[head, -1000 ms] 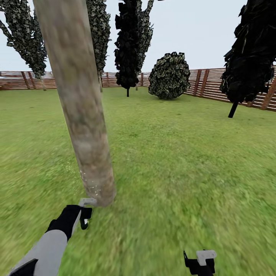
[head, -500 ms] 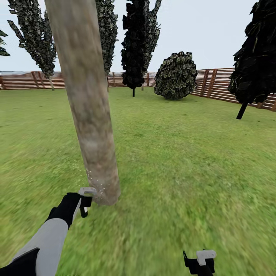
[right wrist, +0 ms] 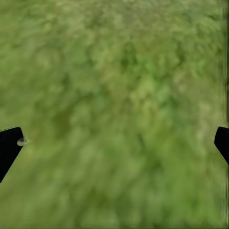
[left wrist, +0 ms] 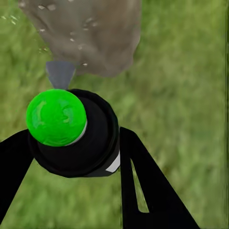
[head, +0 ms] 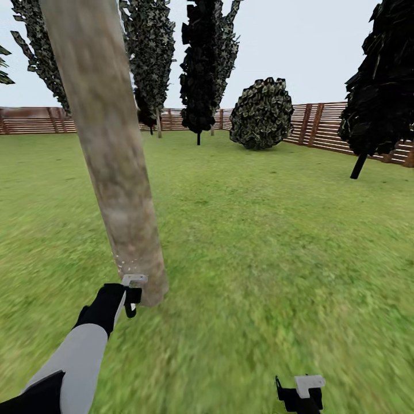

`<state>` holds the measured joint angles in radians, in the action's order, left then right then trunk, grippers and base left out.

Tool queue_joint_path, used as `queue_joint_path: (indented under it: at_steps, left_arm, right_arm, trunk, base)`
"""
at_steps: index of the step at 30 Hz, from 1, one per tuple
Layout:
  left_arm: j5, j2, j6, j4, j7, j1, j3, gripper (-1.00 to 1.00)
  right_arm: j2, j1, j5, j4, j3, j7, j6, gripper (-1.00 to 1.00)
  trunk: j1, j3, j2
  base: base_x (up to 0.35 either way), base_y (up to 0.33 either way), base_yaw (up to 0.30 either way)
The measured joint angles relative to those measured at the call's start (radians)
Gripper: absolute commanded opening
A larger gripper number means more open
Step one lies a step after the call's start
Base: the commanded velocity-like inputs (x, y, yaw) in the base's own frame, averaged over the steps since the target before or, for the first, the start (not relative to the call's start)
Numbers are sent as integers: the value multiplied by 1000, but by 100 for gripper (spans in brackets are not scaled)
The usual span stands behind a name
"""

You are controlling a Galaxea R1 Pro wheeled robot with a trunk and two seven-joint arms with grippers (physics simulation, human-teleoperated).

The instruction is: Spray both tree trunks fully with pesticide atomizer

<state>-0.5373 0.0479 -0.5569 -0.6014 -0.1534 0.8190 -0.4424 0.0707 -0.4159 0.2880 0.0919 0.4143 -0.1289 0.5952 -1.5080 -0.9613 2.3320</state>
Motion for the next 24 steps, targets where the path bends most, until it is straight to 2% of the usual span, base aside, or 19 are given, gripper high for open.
queue_joint_path:
  at_steps: [5,12,13,15,19,20,22,24]
  left_arm:
    - [3,15,-7,-9,0,6,-1,-100]
    - [2,-9,-12,-34,-1,13,-1,-100]
    - [2,-9,-25,-44,-1,15,-1,-100]
    - [7,2,-94,-59,-3,51,1,-100]
    - [2,5,-112,-61,-4,85,6,-100]
    - [2,-4,-114,-62,-14,91,28,-100]
    - [4,-16,-116,-63,-71,93,61,-100]
    - [4,-16,-128,-64,-127,93,123,-100]
  right_arm:
    - [-1,-1,0,0,0,0,0,100]
    - [-2,0,-1,0,0,0,0,100]
    - [-2,0,-1,0,0,0,0,100]
    - [-2,-1,0,0,0,0,0,100]
    - [-2,0,-1,0,0,0,0,100]
    - [-2,0,-1,0,0,0,0,100]
    - [-2,-1,-1,0,0,0,0,100]
    - [-2,0,-1,0,0,0,0,100]
  trunk:
    - [0,0,0]
    - [0,0,0]
    - [0,0,0]
    - [0,0,0]
    - [0,0,0]
    - [0,0,0]
    - [0,0,0]
    - [0,0,0]
  base:
    - [-1,-220,210]
    - [0,-18,276]
    - [0,-1,278]
    - [0,0,278]
    - [0,0,200]
    - [0,0,35]
    - [0,0,14]
    - [0,0,4]
